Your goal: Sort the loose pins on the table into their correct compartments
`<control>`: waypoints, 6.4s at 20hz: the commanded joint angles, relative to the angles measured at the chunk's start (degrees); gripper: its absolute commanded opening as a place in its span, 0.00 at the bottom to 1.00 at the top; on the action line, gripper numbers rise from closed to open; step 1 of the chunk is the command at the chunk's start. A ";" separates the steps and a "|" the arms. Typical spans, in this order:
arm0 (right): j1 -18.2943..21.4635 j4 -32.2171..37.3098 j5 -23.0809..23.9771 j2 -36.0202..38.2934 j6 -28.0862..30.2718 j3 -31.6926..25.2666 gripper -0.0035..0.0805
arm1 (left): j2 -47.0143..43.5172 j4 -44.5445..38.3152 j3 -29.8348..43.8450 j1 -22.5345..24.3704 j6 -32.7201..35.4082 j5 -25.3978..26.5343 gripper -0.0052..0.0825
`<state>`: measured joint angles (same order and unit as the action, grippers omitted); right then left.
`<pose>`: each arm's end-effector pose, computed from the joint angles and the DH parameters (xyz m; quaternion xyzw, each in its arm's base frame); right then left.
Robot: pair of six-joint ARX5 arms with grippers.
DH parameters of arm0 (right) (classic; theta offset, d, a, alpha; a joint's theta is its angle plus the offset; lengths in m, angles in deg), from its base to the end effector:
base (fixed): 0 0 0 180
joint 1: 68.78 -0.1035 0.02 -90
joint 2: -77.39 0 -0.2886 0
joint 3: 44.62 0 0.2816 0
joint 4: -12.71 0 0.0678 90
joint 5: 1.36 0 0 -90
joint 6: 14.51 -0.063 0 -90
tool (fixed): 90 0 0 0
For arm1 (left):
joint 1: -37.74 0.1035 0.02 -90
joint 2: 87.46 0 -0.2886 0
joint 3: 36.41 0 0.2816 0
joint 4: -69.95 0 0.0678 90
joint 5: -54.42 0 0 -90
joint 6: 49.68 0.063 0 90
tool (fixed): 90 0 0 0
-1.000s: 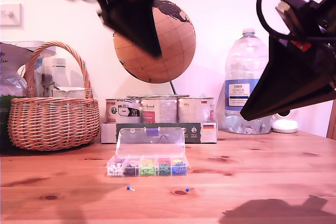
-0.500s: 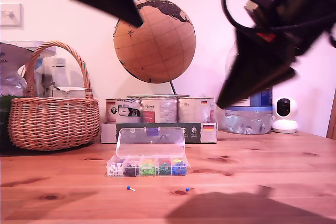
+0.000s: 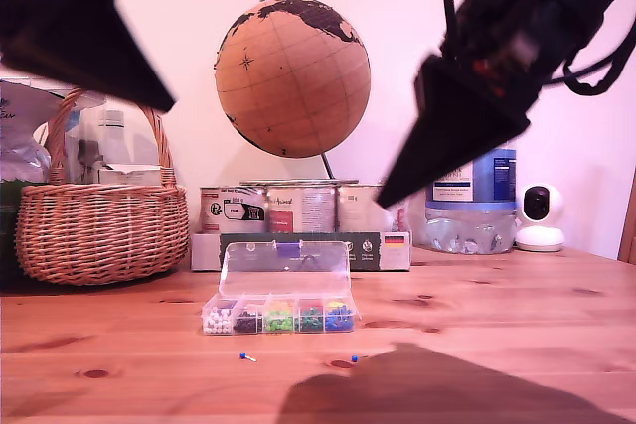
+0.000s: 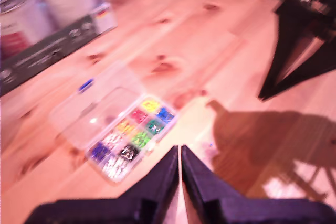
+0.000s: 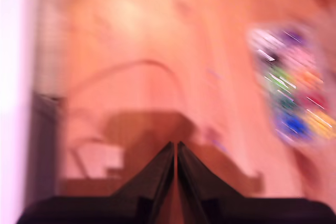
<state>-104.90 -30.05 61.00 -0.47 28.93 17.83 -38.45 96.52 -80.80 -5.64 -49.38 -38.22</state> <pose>0.2219 0.1981 0.2058 -0.3080 0.2796 0.6082 0.6761 0.1602 -0.1554 0.2310 0.0959 0.2510 -0.3772 0.8863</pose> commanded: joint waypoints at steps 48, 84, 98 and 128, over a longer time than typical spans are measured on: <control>-6.51 -3.93 21.81 -30.03 24.06 16.85 0.28 | -5.20 -0.61 9.31 0.13 -1.36 1.36 0.03; -6.97 -9.31 22.23 -31.36 23.89 21.44 0.03 | -5.20 -0.61 9.31 0.13 -1.33 1.36 0.03; -8.39 -19.58 23.80 -31.36 24.20 24.96 0.20 | -5.20 -0.61 9.31 0.13 -1.33 0.98 0.03; -6.99 -15.34 25.03 -35.74 25.59 24.96 0.20 | -5.20 -0.61 9.31 0.13 -1.36 -1.01 0.03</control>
<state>-111.61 -45.30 86.24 -34.74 54.41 42.86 -43.50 96.14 -71.93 -5.61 -50.98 -39.00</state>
